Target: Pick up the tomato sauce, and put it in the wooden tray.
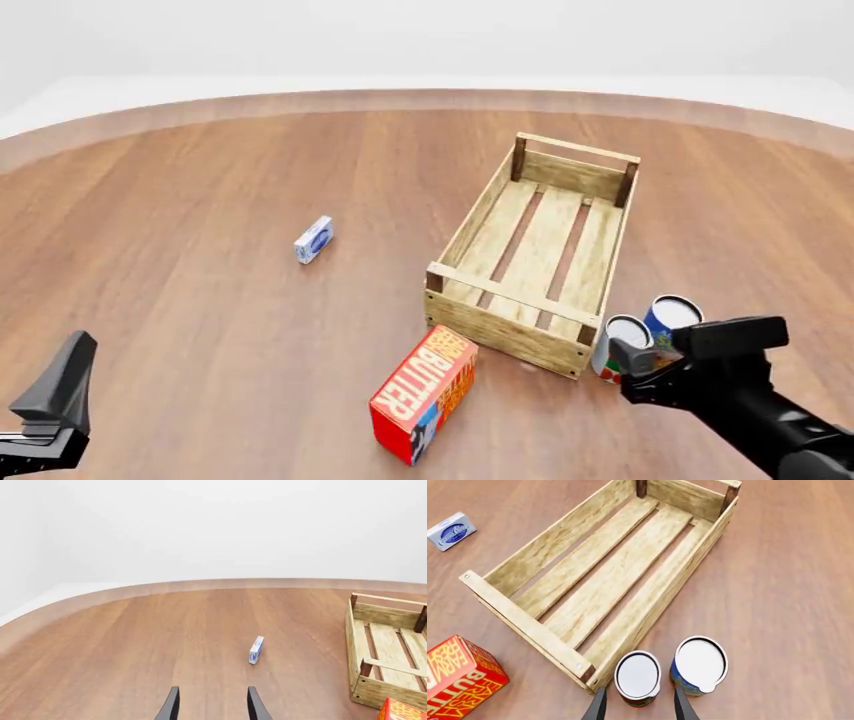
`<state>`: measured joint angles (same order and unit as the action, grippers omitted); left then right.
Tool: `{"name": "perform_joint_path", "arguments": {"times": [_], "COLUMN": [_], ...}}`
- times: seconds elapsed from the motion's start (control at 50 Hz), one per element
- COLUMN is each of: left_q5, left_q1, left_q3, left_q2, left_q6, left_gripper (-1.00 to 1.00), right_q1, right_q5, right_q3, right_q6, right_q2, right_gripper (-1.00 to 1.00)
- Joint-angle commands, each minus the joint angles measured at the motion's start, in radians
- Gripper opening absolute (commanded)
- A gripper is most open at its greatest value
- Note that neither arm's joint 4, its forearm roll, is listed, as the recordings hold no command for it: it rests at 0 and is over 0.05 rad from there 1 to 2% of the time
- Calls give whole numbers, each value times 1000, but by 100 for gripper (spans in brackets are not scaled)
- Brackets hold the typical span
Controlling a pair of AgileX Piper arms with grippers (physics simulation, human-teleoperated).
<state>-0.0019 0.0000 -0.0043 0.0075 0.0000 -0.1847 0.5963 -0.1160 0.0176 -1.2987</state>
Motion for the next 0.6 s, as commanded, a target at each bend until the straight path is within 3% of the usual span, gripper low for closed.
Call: {"name": "perform_joint_path", "arguments": {"times": [0.02, 0.6], "left_q5": [0, 0], "left_q1": [0, 0], "left_q3": [0, 0], "left_q2": [0, 0], "left_q6": [0, 0], "left_gripper": [100, 100], "right_q1": [-4, -3], "right_q5": [52, 154], "right_q3": [1, 10], "right_q6": [7, 20], "right_q2": [-60, -173], "right_gripper": [100, 100]}}
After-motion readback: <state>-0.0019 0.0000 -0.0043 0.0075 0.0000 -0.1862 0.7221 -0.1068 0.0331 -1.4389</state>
